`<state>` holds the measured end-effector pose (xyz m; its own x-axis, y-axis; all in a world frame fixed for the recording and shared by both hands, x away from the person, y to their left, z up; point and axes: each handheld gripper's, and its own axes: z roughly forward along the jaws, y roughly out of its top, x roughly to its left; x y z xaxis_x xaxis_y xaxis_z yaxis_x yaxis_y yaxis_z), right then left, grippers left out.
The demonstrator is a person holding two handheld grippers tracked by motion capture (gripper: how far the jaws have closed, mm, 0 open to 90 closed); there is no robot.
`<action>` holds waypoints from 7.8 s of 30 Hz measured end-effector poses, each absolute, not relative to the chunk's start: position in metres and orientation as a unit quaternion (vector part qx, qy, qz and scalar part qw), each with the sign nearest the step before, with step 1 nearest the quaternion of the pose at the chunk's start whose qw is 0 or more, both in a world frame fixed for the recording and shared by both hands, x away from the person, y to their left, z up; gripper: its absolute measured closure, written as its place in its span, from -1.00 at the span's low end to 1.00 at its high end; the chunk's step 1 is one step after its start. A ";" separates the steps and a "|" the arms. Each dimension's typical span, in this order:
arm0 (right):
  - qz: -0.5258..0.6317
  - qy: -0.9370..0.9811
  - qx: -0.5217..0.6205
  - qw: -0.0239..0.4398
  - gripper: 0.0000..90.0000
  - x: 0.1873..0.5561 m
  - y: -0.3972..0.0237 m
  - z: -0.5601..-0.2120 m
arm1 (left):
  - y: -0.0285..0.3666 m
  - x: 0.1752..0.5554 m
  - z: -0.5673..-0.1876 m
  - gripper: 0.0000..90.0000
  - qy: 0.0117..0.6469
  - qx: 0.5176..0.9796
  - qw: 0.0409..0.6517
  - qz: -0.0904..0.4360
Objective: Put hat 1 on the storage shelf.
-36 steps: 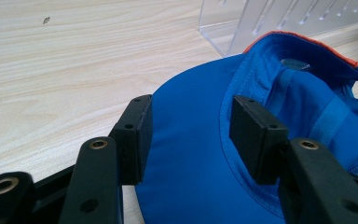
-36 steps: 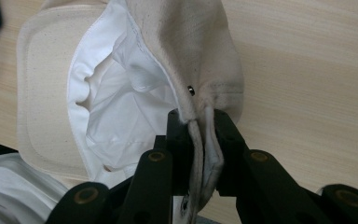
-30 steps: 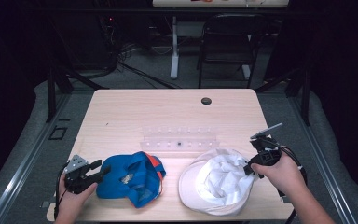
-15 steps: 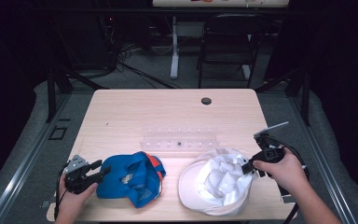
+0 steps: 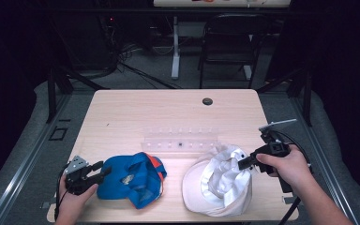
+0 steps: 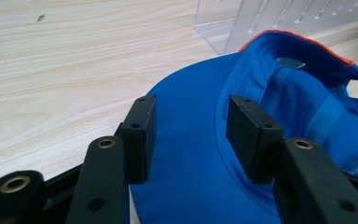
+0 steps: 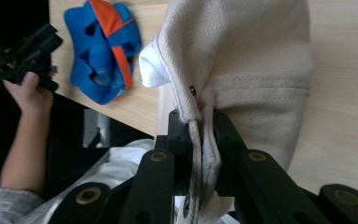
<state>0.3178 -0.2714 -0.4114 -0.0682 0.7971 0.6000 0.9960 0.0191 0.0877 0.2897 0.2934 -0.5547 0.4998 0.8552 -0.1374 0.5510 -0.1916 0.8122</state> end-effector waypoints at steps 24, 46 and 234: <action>-0.344 -0.649 -0.633 0.243 0.80 0.319 -0.269 -0.386 | 0.292 0.290 -0.556 0.15 0.467 0.751 0.429 0.186; -0.387 -0.633 -0.630 0.228 0.80 0.327 -0.268 -0.356 | 0.291 0.290 -0.556 0.15 0.467 0.751 0.430 0.184; -0.517 -0.585 -0.619 0.084 0.13 0.310 -0.256 -0.504 | 0.160 0.348 -0.529 0.90 0.315 0.797 0.473 0.205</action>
